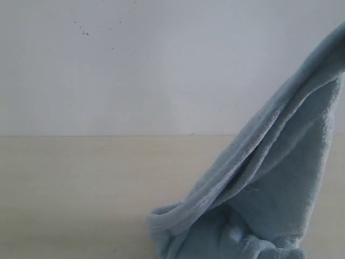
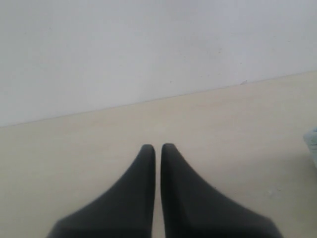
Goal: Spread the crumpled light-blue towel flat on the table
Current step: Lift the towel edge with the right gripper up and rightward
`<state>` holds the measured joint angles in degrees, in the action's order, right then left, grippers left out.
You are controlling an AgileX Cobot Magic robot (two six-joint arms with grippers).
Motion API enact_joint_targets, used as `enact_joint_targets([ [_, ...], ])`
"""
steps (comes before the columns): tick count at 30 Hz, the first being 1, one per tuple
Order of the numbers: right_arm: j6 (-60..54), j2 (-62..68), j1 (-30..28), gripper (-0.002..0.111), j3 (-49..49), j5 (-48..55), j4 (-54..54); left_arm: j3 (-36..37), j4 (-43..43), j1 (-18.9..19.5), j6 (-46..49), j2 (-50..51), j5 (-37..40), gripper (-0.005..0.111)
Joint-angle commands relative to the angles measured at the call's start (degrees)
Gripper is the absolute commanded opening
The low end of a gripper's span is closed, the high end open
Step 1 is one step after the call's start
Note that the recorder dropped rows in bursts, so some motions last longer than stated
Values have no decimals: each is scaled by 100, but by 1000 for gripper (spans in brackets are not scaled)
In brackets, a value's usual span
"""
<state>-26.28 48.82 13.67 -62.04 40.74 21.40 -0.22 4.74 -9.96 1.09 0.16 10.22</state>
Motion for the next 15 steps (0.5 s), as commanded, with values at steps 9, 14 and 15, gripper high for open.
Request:
enact_joint_targets([
  [9,136,-245,2,0,-22,560,-410,22,-44,20,5,-16,13,5],
  [14,984,-459,12,0,-22,384,-1570,22,-44,20,5,-16,13,5],
  [15,1180,-501,12,0,-22,367,-1858,22,-44,20,5,-16,13,5],
])
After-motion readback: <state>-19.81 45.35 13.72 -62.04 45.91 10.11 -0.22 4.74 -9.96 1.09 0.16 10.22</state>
